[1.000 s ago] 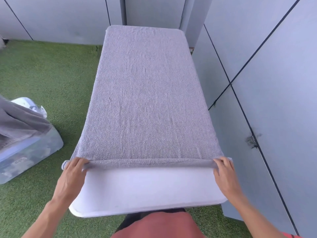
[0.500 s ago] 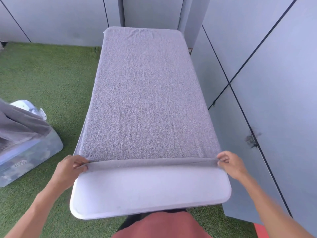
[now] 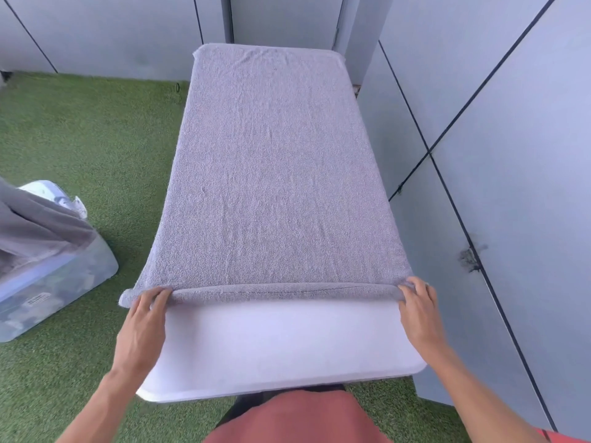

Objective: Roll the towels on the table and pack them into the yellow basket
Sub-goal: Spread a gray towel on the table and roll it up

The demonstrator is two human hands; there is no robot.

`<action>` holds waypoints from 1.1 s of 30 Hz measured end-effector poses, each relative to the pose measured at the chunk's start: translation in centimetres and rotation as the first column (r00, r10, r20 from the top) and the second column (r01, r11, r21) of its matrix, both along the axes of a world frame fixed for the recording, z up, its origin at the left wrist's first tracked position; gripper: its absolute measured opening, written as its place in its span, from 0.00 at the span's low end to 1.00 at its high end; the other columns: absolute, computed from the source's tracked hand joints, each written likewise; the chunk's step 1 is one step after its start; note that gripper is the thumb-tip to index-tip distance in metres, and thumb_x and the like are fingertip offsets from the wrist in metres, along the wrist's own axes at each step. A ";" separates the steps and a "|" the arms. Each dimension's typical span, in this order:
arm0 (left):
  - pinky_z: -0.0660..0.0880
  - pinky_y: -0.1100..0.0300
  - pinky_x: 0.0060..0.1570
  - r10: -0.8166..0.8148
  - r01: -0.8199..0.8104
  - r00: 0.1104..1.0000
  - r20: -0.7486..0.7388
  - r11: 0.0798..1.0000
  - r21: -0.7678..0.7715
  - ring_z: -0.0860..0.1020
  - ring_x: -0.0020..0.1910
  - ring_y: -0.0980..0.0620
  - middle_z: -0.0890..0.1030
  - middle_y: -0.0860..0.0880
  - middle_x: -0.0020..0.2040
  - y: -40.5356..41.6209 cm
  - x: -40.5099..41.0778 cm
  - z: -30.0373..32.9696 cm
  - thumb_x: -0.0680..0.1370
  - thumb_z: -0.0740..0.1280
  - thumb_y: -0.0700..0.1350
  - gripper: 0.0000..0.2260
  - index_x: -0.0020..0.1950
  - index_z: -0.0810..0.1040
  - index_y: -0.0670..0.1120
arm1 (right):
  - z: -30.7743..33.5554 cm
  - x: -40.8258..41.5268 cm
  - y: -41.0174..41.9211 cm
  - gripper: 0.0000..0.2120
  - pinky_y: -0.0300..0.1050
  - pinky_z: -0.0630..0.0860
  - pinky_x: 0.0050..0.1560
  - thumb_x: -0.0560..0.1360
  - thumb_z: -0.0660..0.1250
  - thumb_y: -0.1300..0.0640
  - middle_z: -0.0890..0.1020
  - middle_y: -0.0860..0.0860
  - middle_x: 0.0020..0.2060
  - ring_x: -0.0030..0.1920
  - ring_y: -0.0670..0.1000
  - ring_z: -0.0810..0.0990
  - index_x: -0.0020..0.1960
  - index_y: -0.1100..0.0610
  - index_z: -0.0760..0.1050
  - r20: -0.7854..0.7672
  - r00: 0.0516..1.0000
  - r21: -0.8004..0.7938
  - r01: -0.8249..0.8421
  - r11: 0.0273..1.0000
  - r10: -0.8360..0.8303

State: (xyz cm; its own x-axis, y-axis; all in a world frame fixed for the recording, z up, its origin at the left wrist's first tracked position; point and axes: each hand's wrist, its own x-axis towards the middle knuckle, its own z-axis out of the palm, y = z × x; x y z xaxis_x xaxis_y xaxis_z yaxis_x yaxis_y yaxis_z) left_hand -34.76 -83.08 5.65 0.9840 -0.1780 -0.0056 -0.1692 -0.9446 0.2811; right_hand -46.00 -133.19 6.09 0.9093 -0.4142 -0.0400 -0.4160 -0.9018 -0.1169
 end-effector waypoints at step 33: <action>0.76 0.47 0.41 0.001 -0.001 0.995 -0.099 1.000 0.001 0.78 0.47 0.37 0.76 0.42 0.54 0.1 0.6 1.4 0.74 0.65 0.30 0.13 0.58 0.77 0.37 | 0.2 -0.3 -1.2 0.15 0.45 0.65 0.52 0.62 0.75 0.73 0.79 0.56 0.44 0.45 0.60 0.76 0.47 0.64 0.80 0.078 0.988 -0.063 -0.125 0.990 0.130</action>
